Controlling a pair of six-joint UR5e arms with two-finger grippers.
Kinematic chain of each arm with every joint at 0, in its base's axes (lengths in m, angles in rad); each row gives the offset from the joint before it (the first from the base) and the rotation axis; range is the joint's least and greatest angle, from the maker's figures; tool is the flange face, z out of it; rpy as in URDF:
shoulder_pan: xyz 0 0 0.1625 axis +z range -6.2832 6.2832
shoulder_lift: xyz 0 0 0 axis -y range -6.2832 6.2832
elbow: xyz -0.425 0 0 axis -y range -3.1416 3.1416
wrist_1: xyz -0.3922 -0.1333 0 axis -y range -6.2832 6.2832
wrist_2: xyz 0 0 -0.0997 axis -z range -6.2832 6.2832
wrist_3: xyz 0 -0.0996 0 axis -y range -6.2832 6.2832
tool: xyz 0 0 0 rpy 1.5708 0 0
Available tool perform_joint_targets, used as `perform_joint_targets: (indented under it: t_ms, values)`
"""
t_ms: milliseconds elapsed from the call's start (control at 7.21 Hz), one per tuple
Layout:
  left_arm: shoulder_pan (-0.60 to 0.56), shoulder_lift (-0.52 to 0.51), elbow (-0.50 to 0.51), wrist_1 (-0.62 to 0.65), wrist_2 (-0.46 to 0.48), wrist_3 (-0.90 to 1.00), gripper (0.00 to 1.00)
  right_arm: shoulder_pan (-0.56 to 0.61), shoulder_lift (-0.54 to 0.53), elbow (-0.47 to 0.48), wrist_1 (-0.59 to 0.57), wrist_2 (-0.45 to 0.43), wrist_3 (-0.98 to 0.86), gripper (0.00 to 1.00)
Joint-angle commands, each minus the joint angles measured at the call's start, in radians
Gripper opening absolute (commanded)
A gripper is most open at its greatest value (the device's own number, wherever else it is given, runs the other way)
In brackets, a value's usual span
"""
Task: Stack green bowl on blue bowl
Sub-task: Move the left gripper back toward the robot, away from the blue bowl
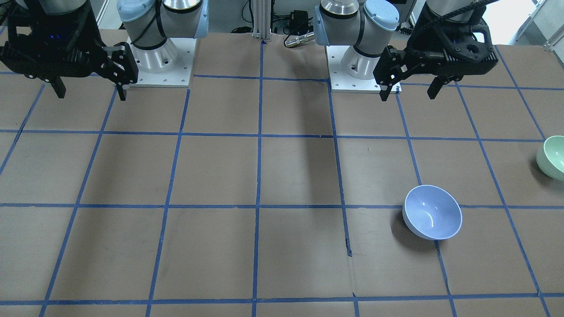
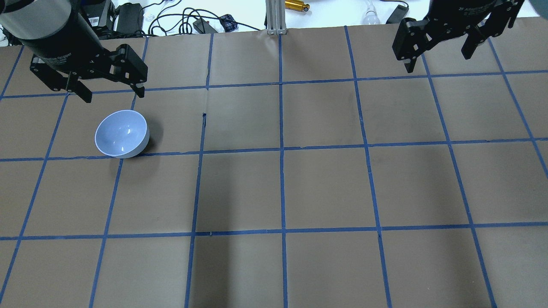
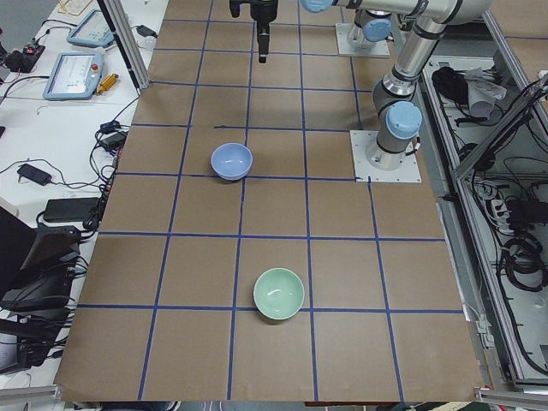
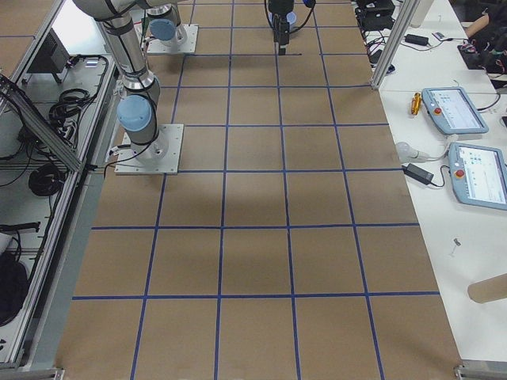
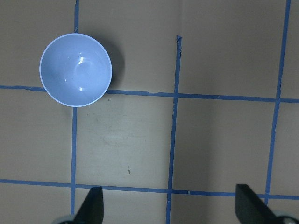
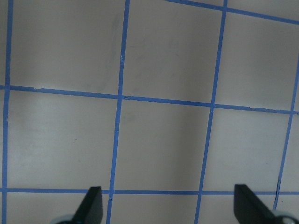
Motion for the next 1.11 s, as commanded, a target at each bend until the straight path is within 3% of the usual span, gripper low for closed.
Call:
perform_joint_targets:
  t_ms: [0,832,971]
  values:
    - [0.001,-0.004,-0.001,0.001,-0.001,0.000,1.00,0.001,0.000,0.000,0.000,0.000,0.000,1.00]
    - [0.016,0.011,-0.009,-0.013,0.003,0.028,1.00,0.001,0.000,0.000,0.000,0.000,0.000,1.00]
    - [0.042,0.019,-0.020,-0.011,0.008,0.137,1.00,0.001,0.000,0.000,0.000,0.000,0.000,1.00]
